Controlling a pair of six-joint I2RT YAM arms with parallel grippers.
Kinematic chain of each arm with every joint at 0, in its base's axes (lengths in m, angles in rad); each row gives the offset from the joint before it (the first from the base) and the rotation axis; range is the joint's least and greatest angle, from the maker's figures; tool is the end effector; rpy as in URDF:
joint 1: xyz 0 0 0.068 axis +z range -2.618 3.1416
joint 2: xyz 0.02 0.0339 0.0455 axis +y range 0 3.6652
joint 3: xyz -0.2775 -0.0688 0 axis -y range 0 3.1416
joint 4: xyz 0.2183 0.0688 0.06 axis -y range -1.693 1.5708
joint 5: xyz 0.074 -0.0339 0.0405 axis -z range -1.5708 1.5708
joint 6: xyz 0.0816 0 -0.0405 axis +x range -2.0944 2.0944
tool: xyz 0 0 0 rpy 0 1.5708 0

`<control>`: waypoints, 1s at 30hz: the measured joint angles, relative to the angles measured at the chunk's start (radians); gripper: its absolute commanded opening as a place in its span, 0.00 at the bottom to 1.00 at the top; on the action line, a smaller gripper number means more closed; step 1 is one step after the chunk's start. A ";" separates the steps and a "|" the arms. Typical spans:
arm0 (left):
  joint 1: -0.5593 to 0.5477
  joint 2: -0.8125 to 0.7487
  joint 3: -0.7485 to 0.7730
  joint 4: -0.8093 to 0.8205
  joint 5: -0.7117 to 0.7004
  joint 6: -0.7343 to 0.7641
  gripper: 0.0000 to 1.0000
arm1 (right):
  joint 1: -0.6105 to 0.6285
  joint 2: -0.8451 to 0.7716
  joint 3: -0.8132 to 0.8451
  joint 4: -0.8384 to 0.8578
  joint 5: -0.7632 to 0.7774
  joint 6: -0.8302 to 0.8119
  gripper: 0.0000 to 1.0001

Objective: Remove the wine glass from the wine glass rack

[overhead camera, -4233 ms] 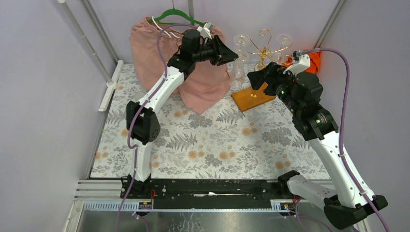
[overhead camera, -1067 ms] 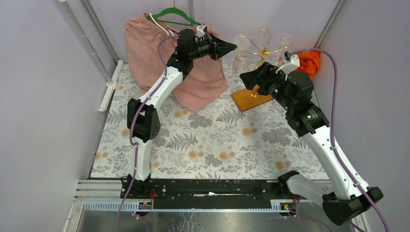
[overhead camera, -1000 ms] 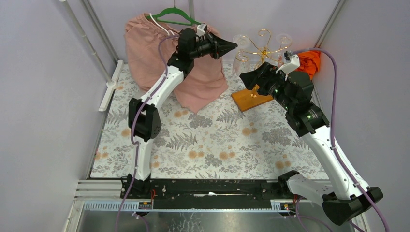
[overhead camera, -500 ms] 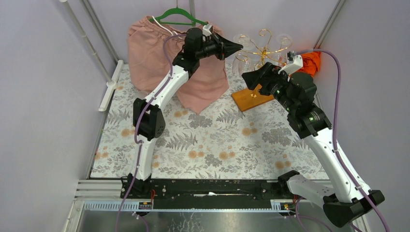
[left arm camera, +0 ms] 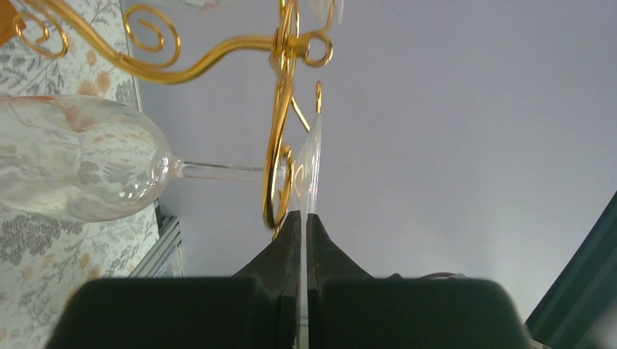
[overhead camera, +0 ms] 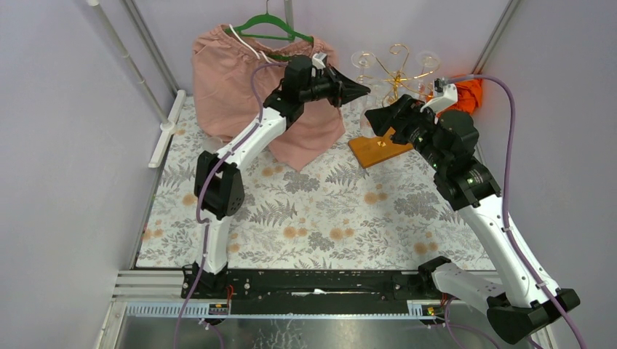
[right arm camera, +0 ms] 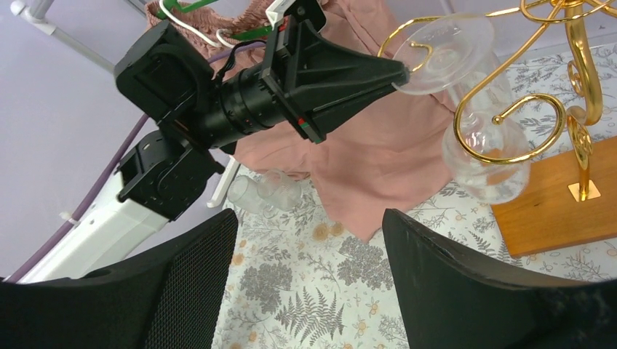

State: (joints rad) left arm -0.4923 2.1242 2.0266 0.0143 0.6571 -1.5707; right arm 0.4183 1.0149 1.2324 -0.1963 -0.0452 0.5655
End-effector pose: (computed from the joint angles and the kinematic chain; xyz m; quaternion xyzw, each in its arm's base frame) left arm 0.4409 -0.2931 0.3765 -0.1702 0.7099 -0.6718 0.1253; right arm 0.2080 0.0965 0.4582 0.0353 0.6987 0.3513 0.6222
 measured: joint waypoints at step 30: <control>0.029 -0.581 -0.468 -0.161 -0.067 0.282 0.00 | 0.000 0.003 -0.056 0.103 -0.159 0.122 0.80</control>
State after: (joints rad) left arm -0.4629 1.5436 1.5581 -0.1463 0.5900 -1.2884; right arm 0.4183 1.0183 1.1759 -0.0929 -0.2043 0.6876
